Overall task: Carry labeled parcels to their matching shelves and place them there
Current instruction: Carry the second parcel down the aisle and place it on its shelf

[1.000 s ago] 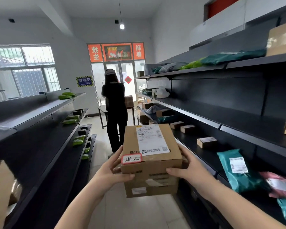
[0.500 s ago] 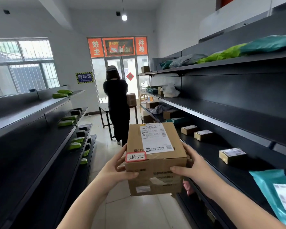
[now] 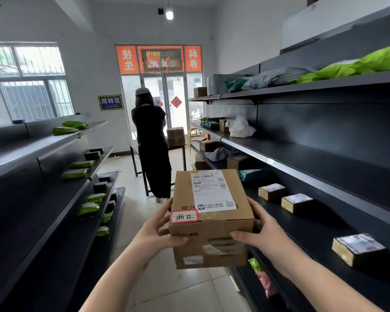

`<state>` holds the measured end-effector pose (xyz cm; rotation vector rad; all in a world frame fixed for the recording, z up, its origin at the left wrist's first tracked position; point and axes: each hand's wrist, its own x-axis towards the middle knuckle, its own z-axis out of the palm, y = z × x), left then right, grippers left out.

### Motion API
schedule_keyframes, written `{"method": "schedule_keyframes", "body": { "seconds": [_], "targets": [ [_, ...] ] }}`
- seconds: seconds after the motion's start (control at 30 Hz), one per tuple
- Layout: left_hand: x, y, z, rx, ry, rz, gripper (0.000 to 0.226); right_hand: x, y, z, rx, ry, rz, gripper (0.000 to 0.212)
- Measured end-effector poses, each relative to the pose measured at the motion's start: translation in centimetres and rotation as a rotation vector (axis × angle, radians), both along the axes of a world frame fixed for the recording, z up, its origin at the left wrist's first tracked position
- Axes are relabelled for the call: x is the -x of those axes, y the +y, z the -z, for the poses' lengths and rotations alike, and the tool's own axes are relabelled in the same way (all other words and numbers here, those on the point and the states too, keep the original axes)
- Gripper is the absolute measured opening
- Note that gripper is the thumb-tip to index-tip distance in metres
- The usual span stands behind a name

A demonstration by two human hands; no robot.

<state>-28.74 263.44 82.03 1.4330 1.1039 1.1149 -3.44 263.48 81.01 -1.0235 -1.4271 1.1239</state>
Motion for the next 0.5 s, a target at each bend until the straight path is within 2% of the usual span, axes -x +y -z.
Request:
{"method": "schedule_keyframes", "body": {
  "seconds": [0.13, 0.3, 0.4, 0.5],
  "targets": [
    [1.0, 5.3, 0.1, 0.004, 0.025, 0.023, 0.107, 0.9, 4.5, 0.2, 0.014, 0.005, 0.016, 0.105],
    [2.9, 13.6, 0.2, 0.006, 0.031, 0.088, 0.091, 3.2, 10.8, 0.4, 0.006, 0.014, 0.077, 0.087],
    [4.1, 18.3, -0.3, -0.002, 0.039, 0.142, 0.093, 4.7, 14.3, 0.0, 0.004, 0.051, 0.121, 0.081],
    [5.3, 23.3, -1.0, -0.013, 0.062, 0.208, 0.101, 6.0, 18.1, -0.3, 0.0, 0.057, 0.197, 0.087]
  ]
}}
